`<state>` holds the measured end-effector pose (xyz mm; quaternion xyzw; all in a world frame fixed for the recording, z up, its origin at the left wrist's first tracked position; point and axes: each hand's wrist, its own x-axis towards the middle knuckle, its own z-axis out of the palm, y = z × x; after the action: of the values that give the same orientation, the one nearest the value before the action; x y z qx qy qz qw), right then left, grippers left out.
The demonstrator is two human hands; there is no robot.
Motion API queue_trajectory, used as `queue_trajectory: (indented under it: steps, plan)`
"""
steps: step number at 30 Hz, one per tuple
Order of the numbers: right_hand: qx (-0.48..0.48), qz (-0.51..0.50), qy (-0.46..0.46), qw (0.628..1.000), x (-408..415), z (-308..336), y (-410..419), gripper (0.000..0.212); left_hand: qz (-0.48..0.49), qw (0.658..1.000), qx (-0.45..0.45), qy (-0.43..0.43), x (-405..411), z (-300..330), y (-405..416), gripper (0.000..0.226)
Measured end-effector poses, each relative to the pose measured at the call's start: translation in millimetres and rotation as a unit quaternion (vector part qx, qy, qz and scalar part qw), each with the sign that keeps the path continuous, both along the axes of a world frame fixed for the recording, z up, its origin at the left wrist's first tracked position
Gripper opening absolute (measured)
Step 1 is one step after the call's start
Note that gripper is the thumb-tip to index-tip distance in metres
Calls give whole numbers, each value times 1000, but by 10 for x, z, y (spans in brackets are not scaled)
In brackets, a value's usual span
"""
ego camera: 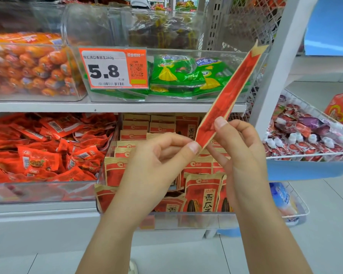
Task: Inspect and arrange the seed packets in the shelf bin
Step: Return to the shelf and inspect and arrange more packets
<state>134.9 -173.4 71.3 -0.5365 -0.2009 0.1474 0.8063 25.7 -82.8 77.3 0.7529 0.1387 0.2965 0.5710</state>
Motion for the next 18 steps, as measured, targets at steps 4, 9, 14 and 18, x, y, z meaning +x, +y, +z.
queue_trajectory:
  steps: [4,9,14,18]
  plan:
    - [-28,-15,-1,1000,31,-14,-18,33,39,994,104,16,27,-37,-23,12]
    - [-32,7,9,999,8,-22,-13,29,91,988,127,-17,42,-62,-7,17]
    - [-26,37,31,998,16,-24,-6,32,86,990,109,-23,48,-77,9,18]
    - [-3,52,45,998,7,-9,-6,35,73,992,99,-34,37,-80,17,19]
